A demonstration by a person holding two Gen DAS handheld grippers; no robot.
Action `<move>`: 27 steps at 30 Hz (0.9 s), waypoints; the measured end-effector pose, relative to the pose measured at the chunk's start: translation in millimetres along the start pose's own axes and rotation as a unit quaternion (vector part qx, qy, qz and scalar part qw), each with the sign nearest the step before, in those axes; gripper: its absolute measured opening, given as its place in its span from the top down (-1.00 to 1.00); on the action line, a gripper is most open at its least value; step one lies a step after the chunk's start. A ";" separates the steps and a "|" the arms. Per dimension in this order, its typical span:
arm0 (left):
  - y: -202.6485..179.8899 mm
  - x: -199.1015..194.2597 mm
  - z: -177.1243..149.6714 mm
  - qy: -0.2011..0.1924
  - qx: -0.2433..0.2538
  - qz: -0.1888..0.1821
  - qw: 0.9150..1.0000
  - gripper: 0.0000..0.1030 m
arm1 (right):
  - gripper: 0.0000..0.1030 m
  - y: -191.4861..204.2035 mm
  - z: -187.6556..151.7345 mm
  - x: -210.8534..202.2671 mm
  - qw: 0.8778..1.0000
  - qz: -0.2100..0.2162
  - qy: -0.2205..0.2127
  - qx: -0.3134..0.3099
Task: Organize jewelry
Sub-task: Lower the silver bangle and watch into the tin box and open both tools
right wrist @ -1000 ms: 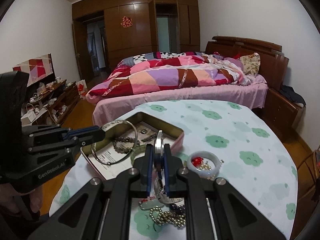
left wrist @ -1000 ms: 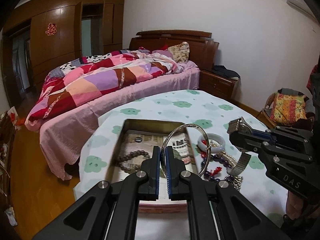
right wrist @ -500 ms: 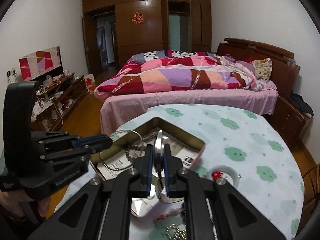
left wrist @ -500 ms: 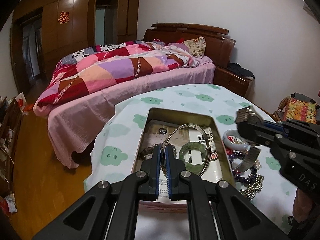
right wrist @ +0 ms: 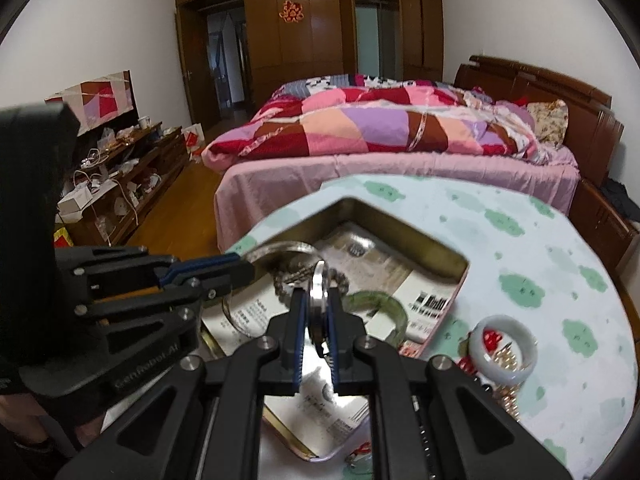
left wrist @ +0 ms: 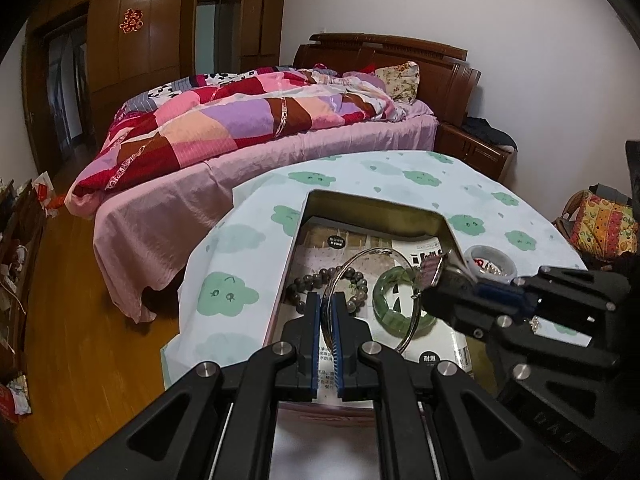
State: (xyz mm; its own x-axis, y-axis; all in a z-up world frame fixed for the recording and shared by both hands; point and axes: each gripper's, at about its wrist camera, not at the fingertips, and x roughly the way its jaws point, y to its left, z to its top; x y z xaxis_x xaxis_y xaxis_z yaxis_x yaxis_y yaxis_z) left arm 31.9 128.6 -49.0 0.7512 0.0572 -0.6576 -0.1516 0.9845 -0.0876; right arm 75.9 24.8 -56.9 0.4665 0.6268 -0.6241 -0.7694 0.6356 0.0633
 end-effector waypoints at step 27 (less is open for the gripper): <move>-3.2 5.1 -1.6 0.004 0.013 0.010 1.000 0.84 | 0.38 0.3 -25.1 8.1 0.999 0.011 0.048 0.021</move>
State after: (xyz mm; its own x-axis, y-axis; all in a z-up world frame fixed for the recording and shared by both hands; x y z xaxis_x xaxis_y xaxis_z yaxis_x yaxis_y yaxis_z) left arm 35.2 125.5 -53.2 0.7429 0.0758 -0.6651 -0.1502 0.9871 -0.0552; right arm 68.5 18.8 -81.5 0.4039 0.5957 -0.6942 -0.7590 0.6419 0.1091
